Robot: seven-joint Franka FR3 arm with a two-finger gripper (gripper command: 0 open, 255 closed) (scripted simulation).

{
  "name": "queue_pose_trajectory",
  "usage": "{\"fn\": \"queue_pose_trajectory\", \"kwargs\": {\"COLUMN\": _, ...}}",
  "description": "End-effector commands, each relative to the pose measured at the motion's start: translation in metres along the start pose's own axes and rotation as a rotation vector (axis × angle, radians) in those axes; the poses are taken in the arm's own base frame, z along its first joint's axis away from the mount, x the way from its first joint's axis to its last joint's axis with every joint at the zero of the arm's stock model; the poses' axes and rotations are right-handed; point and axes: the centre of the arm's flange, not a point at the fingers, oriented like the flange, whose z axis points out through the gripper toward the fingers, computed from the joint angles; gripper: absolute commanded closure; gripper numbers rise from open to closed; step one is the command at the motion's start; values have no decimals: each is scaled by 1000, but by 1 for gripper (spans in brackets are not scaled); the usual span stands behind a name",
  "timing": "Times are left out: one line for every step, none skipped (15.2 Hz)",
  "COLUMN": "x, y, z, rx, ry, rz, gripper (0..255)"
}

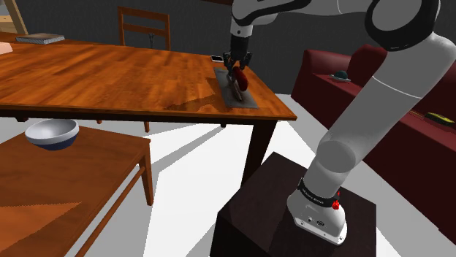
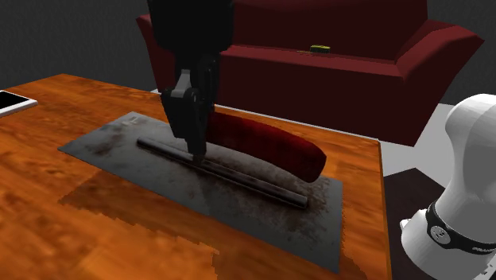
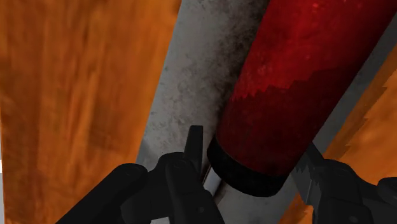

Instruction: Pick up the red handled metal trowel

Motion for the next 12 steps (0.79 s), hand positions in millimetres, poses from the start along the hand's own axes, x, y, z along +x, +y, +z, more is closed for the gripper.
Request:
{"fn": "queue_pose_trajectory", "kwargs": {"x": 1, "y": 0, "z": -11, "rx": 0, "ry": 1, "rz": 0, "gripper": 255}}
{"fn": "queue_pose_trajectory", "kwargs": {"x": 1, "y": 0, "z": -17, "rx": 0, "ry": 1, "rz": 0, "gripper": 255}}
{"fn": "queue_pose_trajectory", "kwargs": {"x": 1, "y": 1, "z": -22, "rx": 0, "ry": 1, "rz": 0, "gripper": 255}}
{"fn": "queue_pose_trajectory", "kwargs": {"x": 2, "y": 1, "z": -27, "rx": 0, "ry": 1, "rz": 0, "gripper": 255}}
{"fn": "queue_pose_trajectory", "kwargs": {"x": 2, "y": 2, "z": -32, "rx": 0, "ry": 1, "rz": 0, "gripper": 255}}
{"fn": "queue_pose_trajectory", "kwargs": {"x": 3, "y": 2, "z": -37, "rx": 0, "ry": 1, "rz": 0, "gripper": 255}}
{"fn": "queue_pose_trajectory", "kwargs": {"x": 3, "y": 3, "z": -43, "rx": 0, "ry": 1, "rz": 0, "gripper": 255}}
{"fn": "queue_pose_trajectory", "kwargs": {"x": 4, "y": 3, "z": -48, "rx": 0, "ry": 1, "rz": 0, "gripper": 255}}
{"fn": "queue_pose_trajectory", "kwargs": {"x": 4, "y": 4, "z": -53, "rx": 0, "ry": 1, "rz": 0, "gripper": 255}}
{"fn": "queue_pose_trajectory", "kwargs": {"x": 4, "y": 4, "z": -58, "rx": 0, "ry": 1, "rz": 0, "gripper": 255}}
{"fn": "queue_pose_trajectory", "kwargs": {"x": 5, "y": 4, "z": -59, "rx": 0, "ry": 1, "rz": 0, "gripper": 255}}
{"fn": "queue_pose_trajectory", "kwargs": {"x": 5, "y": 4, "z": -59, "rx": 0, "ry": 1, "rz": 0, "gripper": 255}}
